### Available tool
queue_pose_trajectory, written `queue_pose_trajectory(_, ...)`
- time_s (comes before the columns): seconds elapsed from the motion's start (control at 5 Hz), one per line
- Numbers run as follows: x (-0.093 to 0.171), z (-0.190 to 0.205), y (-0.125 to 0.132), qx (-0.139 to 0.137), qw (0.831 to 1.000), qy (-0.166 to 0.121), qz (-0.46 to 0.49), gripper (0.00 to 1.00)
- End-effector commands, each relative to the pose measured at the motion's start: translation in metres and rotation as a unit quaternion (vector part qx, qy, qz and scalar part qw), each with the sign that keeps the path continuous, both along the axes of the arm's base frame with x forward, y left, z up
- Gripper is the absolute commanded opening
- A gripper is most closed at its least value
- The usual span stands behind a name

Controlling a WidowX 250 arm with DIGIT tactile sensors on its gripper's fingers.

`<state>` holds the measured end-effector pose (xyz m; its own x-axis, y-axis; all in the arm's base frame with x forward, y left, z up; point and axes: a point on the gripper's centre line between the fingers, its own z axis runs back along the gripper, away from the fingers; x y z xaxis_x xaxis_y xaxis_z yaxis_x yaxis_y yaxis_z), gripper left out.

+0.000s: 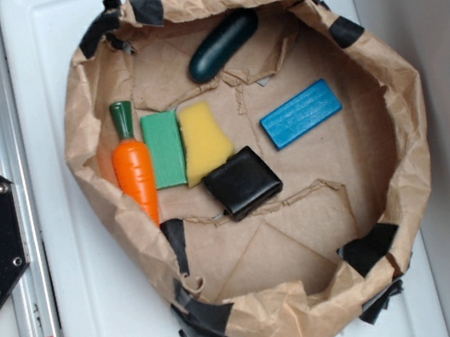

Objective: Grab the blue block.

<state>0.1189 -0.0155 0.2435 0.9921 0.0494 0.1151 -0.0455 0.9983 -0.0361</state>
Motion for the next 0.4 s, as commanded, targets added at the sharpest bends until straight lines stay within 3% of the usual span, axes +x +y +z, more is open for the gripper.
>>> queue_pose_trajectory(0.0, 0.0, 0.0, 0.0, 0.0, 1.0, 0.0, 0.0, 1.0)
queue_pose_trajectory(0.2, 0.05, -0.027, 0.0, 0.014, 0.998, -0.022, 0.064, 1.0)
